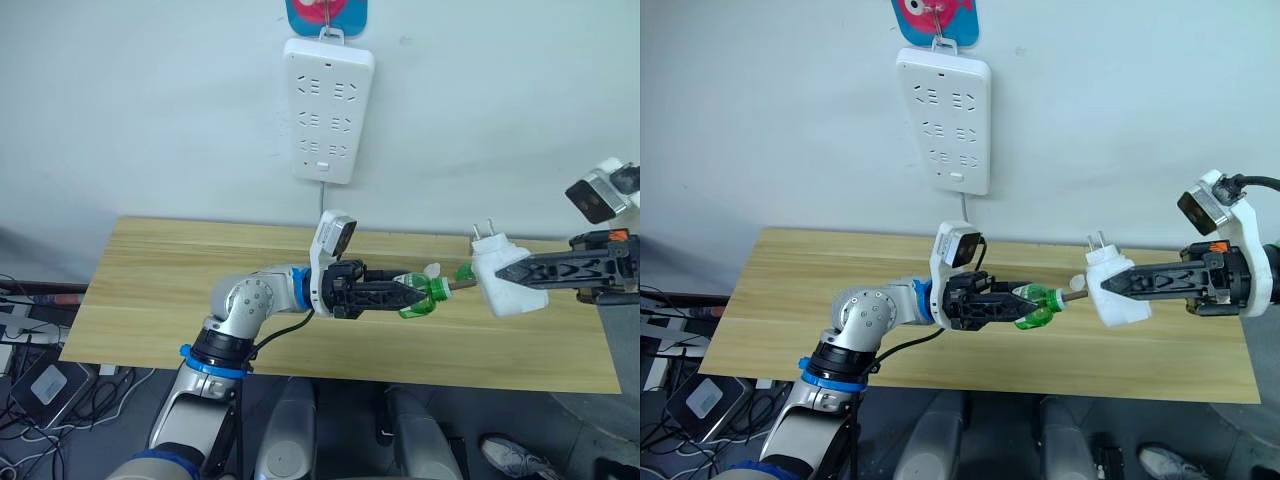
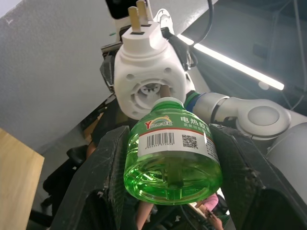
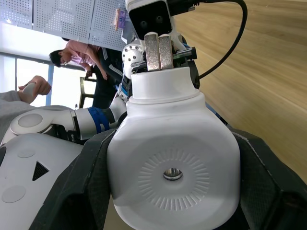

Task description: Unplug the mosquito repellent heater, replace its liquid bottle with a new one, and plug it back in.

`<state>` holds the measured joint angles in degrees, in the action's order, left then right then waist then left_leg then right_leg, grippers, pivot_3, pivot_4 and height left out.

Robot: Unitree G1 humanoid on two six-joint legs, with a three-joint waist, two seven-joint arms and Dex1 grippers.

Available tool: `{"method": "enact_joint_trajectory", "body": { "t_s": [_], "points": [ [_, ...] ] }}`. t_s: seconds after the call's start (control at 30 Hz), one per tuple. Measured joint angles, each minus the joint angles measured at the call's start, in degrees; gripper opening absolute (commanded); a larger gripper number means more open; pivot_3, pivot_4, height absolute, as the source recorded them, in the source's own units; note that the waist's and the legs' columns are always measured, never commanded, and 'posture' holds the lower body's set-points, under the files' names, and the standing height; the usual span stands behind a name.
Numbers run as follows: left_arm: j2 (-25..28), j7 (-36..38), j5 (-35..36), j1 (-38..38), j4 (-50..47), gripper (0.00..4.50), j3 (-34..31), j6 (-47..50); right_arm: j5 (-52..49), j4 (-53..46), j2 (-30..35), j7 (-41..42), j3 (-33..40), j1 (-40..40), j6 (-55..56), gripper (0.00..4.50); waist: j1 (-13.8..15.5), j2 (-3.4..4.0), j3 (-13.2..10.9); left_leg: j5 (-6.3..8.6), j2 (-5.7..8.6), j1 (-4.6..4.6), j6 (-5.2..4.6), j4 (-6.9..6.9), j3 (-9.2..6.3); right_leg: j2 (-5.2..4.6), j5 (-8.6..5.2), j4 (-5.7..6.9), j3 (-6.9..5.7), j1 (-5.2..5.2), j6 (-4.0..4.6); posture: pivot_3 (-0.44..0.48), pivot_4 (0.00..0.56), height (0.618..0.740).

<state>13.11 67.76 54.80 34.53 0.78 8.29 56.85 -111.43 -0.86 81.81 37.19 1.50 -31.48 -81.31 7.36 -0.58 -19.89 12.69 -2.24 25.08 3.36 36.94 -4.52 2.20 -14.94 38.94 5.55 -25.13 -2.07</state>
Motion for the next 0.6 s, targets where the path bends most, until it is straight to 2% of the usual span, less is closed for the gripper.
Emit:
{"method": "enact_joint_trajectory", "body": {
  "t_s": [0.6],
  "points": [
    [-3.3, 0.3, -3.1, 0.7, 1.8, 2.25, 0.6, -1.9, 0.0, -0.5, -1.9, -3.1, -1.6, -1.2, 1.7, 3.03, 0.0, 0.0, 0.0, 0.0, 0.0, 0.0, 0.0, 0.02, 0.0, -0.01, 0.06, 0.04, -0.01, 0.0, 0.09, 0.225, 0.29, 0.74]
  ]
}}
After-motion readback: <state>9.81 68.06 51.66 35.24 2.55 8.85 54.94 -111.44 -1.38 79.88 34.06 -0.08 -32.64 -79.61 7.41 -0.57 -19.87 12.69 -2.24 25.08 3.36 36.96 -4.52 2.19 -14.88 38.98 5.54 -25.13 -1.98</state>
